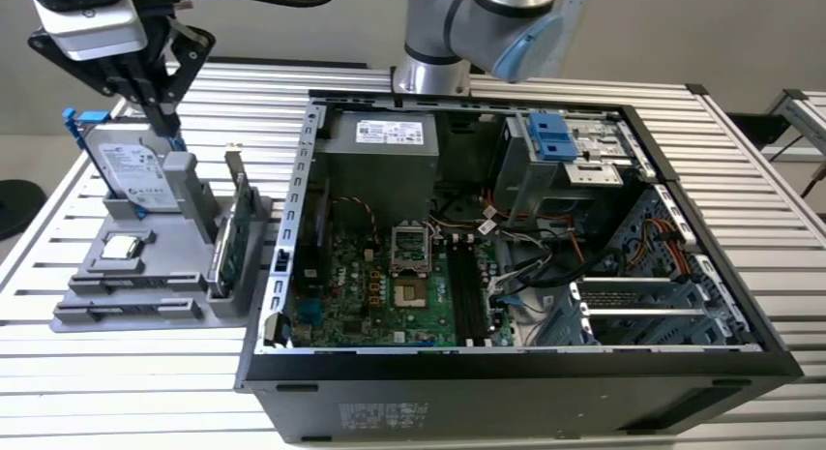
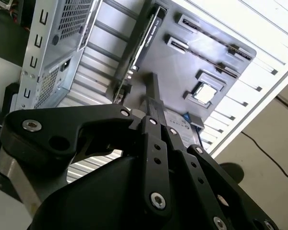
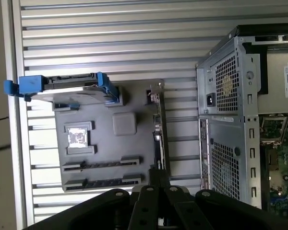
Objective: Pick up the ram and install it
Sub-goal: 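Reach for the ram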
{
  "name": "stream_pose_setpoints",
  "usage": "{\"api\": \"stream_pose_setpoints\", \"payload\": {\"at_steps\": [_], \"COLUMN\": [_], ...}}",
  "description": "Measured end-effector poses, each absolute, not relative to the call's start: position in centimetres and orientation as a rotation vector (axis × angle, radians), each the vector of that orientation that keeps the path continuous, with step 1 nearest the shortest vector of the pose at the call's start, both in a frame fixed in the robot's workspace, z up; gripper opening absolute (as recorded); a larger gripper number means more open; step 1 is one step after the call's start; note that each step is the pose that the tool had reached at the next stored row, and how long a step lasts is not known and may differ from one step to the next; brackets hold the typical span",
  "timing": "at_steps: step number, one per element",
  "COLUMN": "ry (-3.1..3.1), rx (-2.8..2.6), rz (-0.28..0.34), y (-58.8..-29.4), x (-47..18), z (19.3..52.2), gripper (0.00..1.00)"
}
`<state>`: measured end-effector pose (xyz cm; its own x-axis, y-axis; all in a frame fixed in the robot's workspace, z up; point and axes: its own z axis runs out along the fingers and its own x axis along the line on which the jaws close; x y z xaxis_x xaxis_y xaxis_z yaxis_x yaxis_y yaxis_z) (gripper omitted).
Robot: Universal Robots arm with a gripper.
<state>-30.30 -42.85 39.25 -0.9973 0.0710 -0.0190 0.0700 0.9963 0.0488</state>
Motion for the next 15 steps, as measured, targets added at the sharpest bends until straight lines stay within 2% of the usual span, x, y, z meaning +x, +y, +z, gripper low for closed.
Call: {"api": "stream_pose_setpoints", "payload": {"at_steps": [15], "ry": [3.118], "rx": [0.110], "rz": [0.075], "y": [-42.9], "x": [-32.1], "z": [39.2], "gripper": [0.00]}}
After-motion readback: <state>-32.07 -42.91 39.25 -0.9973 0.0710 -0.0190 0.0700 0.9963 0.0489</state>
